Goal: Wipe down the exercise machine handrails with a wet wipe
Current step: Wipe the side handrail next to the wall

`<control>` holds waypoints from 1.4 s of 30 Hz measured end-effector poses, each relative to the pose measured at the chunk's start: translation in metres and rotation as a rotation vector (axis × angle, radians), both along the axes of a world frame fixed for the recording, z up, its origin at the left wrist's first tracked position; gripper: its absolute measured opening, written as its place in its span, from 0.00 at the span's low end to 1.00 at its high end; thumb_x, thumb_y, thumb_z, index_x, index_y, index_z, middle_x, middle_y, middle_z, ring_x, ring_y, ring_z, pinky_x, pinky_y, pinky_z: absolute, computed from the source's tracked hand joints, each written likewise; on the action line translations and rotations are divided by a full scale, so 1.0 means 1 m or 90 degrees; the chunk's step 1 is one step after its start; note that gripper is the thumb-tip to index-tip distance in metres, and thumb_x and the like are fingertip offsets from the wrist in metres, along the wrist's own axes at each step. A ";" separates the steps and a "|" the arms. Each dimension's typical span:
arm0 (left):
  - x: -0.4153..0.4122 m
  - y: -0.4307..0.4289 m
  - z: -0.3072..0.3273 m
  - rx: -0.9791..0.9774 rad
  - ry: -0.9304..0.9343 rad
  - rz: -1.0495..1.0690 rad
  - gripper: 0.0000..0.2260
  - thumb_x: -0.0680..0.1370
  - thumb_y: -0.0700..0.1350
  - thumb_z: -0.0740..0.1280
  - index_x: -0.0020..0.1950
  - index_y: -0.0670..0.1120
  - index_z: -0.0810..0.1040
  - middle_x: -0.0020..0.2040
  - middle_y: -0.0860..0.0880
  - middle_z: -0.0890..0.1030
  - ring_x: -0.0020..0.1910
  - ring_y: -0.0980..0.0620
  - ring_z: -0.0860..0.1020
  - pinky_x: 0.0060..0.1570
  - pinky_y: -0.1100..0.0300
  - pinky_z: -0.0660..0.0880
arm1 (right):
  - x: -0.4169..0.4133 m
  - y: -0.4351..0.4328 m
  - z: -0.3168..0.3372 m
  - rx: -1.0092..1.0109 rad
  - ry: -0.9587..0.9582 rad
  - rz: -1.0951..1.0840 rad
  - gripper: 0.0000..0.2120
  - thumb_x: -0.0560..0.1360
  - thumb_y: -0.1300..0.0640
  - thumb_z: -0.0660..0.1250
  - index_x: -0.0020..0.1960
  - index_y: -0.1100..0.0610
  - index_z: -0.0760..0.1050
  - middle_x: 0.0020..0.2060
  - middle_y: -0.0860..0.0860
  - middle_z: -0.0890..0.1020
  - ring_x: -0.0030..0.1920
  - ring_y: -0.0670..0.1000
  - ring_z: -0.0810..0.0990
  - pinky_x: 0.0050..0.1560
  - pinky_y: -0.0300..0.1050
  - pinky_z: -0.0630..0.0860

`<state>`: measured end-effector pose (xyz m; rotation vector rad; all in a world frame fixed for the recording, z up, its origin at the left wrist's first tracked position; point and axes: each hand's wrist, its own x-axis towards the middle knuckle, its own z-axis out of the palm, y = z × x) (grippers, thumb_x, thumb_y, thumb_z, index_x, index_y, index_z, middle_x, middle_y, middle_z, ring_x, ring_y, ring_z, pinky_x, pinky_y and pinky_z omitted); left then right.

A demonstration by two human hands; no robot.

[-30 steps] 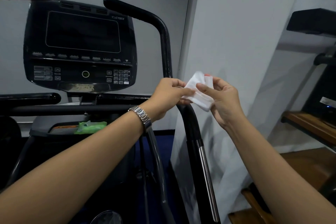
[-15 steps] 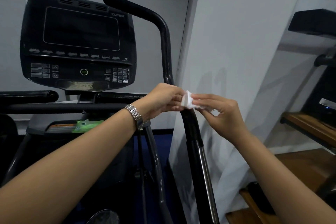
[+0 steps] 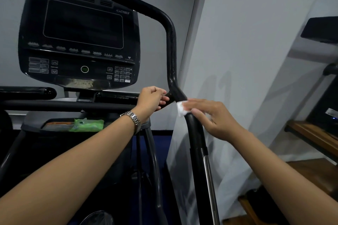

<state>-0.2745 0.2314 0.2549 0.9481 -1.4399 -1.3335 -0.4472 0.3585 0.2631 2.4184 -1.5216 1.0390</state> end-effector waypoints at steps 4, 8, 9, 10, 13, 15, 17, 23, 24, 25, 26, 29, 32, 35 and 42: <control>-0.001 -0.005 -0.004 -0.041 -0.004 0.031 0.08 0.79 0.42 0.60 0.44 0.46 0.78 0.37 0.49 0.82 0.33 0.55 0.76 0.33 0.64 0.71 | 0.008 0.011 -0.006 -0.042 0.151 0.061 0.16 0.79 0.53 0.58 0.42 0.55 0.82 0.46 0.42 0.85 0.59 0.40 0.78 0.60 0.49 0.72; 0.003 -0.008 -0.005 -0.053 -0.011 0.037 0.08 0.79 0.42 0.60 0.46 0.45 0.78 0.38 0.49 0.83 0.34 0.55 0.76 0.35 0.64 0.72 | 0.014 -0.025 0.015 0.001 0.249 -0.003 0.26 0.81 0.47 0.49 0.39 0.58 0.80 0.40 0.50 0.84 0.49 0.51 0.82 0.57 0.49 0.68; 0.003 -0.009 -0.005 -0.056 -0.011 0.038 0.08 0.79 0.42 0.60 0.46 0.45 0.78 0.38 0.48 0.83 0.34 0.55 0.76 0.35 0.64 0.72 | 0.015 -0.034 0.021 0.018 0.240 -0.014 0.28 0.81 0.46 0.47 0.40 0.57 0.80 0.41 0.49 0.84 0.48 0.52 0.82 0.56 0.49 0.69; 0.004 -0.009 -0.005 -0.059 -0.012 0.038 0.07 0.79 0.42 0.60 0.46 0.45 0.78 0.38 0.48 0.83 0.34 0.55 0.76 0.34 0.64 0.72 | 0.015 -0.041 0.024 0.026 0.219 -0.015 0.29 0.81 0.45 0.45 0.40 0.57 0.81 0.41 0.48 0.85 0.48 0.52 0.83 0.56 0.49 0.70; 0.005 -0.009 -0.007 -0.068 -0.015 0.030 0.07 0.79 0.41 0.60 0.46 0.44 0.78 0.37 0.47 0.82 0.33 0.55 0.76 0.33 0.65 0.71 | 0.015 -0.034 0.019 0.020 0.170 0.032 0.30 0.81 0.45 0.44 0.38 0.56 0.81 0.39 0.47 0.85 0.46 0.51 0.83 0.56 0.42 0.70; 0.007 -0.009 -0.011 -0.081 -0.023 0.018 0.07 0.79 0.41 0.60 0.46 0.43 0.78 0.37 0.47 0.82 0.32 0.55 0.76 0.31 0.66 0.70 | 0.014 -0.020 0.009 0.030 0.174 0.070 0.31 0.81 0.45 0.44 0.36 0.56 0.80 0.37 0.47 0.83 0.45 0.50 0.83 0.59 0.40 0.67; 0.009 -0.009 -0.016 -0.097 -0.036 0.007 0.07 0.79 0.40 0.60 0.47 0.42 0.78 0.37 0.47 0.82 0.32 0.56 0.76 0.30 0.69 0.70 | 0.012 -0.017 0.005 0.028 0.192 0.074 0.32 0.81 0.43 0.42 0.36 0.55 0.80 0.36 0.46 0.83 0.46 0.49 0.82 0.62 0.42 0.65; 0.011 -0.008 -0.016 -0.104 -0.039 0.001 0.08 0.79 0.40 0.60 0.48 0.41 0.78 0.37 0.47 0.82 0.32 0.56 0.75 0.31 0.68 0.70 | 0.014 -0.039 0.012 0.025 0.147 -0.014 0.33 0.80 0.43 0.42 0.42 0.56 0.82 0.44 0.45 0.84 0.55 0.47 0.80 0.61 0.49 0.70; 0.012 -0.009 -0.015 -0.105 -0.034 0.001 0.08 0.79 0.40 0.60 0.48 0.41 0.78 0.37 0.47 0.82 0.31 0.56 0.75 0.32 0.67 0.70 | 0.014 -0.033 0.010 0.027 0.120 0.009 0.33 0.81 0.42 0.42 0.42 0.56 0.82 0.43 0.45 0.84 0.55 0.46 0.80 0.59 0.49 0.72; 0.013 -0.009 -0.014 -0.106 -0.031 0.001 0.08 0.79 0.40 0.60 0.48 0.41 0.78 0.37 0.47 0.82 0.31 0.56 0.75 0.32 0.67 0.70 | 0.012 -0.025 0.007 0.037 0.081 0.037 0.33 0.81 0.42 0.43 0.41 0.57 0.82 0.41 0.45 0.84 0.54 0.46 0.81 0.58 0.48 0.74; 0.014 -0.009 -0.014 -0.108 -0.031 -0.001 0.08 0.79 0.40 0.60 0.48 0.41 0.78 0.37 0.47 0.82 0.32 0.56 0.75 0.32 0.67 0.70 | 0.010 -0.016 0.004 0.056 0.040 0.062 0.34 0.81 0.41 0.44 0.40 0.58 0.82 0.40 0.45 0.85 0.53 0.46 0.81 0.58 0.46 0.74; 0.015 -0.010 -0.016 -0.116 -0.037 -0.007 0.07 0.80 0.41 0.60 0.48 0.42 0.78 0.38 0.47 0.82 0.33 0.56 0.76 0.33 0.67 0.70 | 0.008 -0.013 0.001 0.113 -0.069 0.080 0.34 0.81 0.40 0.46 0.42 0.61 0.83 0.41 0.49 0.86 0.54 0.43 0.81 0.58 0.45 0.76; 0.013 -0.012 -0.017 -0.116 -0.042 -0.006 0.08 0.79 0.41 0.60 0.48 0.41 0.78 0.38 0.47 0.83 0.33 0.56 0.76 0.33 0.67 0.71 | 0.006 -0.034 0.006 0.123 -0.074 -0.029 0.30 0.82 0.42 0.46 0.52 0.56 0.84 0.53 0.46 0.84 0.61 0.39 0.77 0.66 0.43 0.70; 0.007 -0.013 -0.016 -0.125 -0.042 -0.019 0.08 0.79 0.41 0.60 0.46 0.43 0.78 0.37 0.48 0.83 0.32 0.57 0.76 0.32 0.67 0.70 | 0.002 -0.035 0.004 0.143 -0.128 -0.056 0.26 0.82 0.43 0.47 0.58 0.52 0.81 0.58 0.43 0.81 0.64 0.39 0.74 0.68 0.41 0.68; 0.004 -0.017 -0.020 -0.152 -0.039 -0.031 0.08 0.80 0.41 0.61 0.43 0.45 0.78 0.37 0.48 0.82 0.31 0.58 0.77 0.29 0.71 0.70 | -0.002 -0.021 0.003 0.149 -0.261 -0.015 0.25 0.83 0.49 0.50 0.53 0.60 0.83 0.53 0.50 0.84 0.60 0.42 0.78 0.64 0.35 0.69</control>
